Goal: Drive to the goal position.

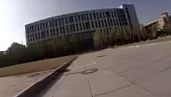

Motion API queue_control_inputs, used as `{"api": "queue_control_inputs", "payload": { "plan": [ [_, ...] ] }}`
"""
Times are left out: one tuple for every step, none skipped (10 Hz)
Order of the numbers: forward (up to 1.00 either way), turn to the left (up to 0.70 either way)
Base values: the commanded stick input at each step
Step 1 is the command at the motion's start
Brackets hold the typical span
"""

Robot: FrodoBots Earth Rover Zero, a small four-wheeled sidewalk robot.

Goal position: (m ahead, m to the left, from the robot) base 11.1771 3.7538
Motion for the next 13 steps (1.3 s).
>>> {"api": "queue_control_inputs", "payload": {
  "plan": [
    [0.05,0.01],
    [0.05,0.01],
    [0.05,0.01],
    [0.05,0.01],
    [0.05,0.01],
    [0.05,0.01],
    [0.05,0.01],
    [0.05,0.01],
    [0.05,0.01],
    [0.05,0.01],
    [0.05,0.01],
    [0.05,0.02],
    [0.05,0.03]
  ]
}}
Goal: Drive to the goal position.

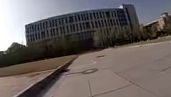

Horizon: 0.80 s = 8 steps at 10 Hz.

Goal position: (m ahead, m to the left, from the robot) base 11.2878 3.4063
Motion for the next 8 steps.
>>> {"api": "queue_control_inputs", "payload": {
  "plan": [
    [0.05,0.04],
    [0.05,0.01],
    [0.05,0.01],
    [0.05,0.01],
    [0.05,0.01],
    [0.05,0.01],
    [0.05,0.01],
    [0.05,0.01]
  ]
}}
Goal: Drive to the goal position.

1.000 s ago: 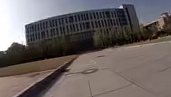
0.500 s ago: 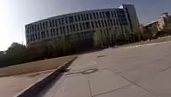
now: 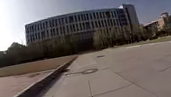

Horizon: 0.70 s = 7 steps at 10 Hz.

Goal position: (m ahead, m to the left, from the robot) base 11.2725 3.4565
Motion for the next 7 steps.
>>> {"api": "queue_control_inputs", "payload": {
  "plan": [
    [0.05,0.01],
    [0.05,0.01],
    [0.05,0.02],
    [0.05,0.02],
    [0.05,0.01],
    [0.05,0.01],
    [0.05,0.01]
  ]
}}
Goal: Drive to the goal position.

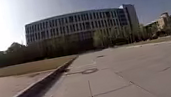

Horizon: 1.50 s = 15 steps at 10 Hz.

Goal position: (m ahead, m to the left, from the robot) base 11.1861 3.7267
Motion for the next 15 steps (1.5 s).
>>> {"api": "queue_control_inputs", "payload": {
  "plan": [
    [0.05,0.01],
    [0.05,0.01],
    [0.05,0.04],
    [0.05,0.03],
    [0.05,0.02],
    [0.05,0.01],
    [0.05,0.01],
    [0.05,0.01],
    [0.05,0.01],
    [0.05,0.01],
    [0.05,0.01],
    [0.05,0.01],
    [0.05,0.01],
    [0.05,0.01],
    [0.05,0.01]
  ]
}}
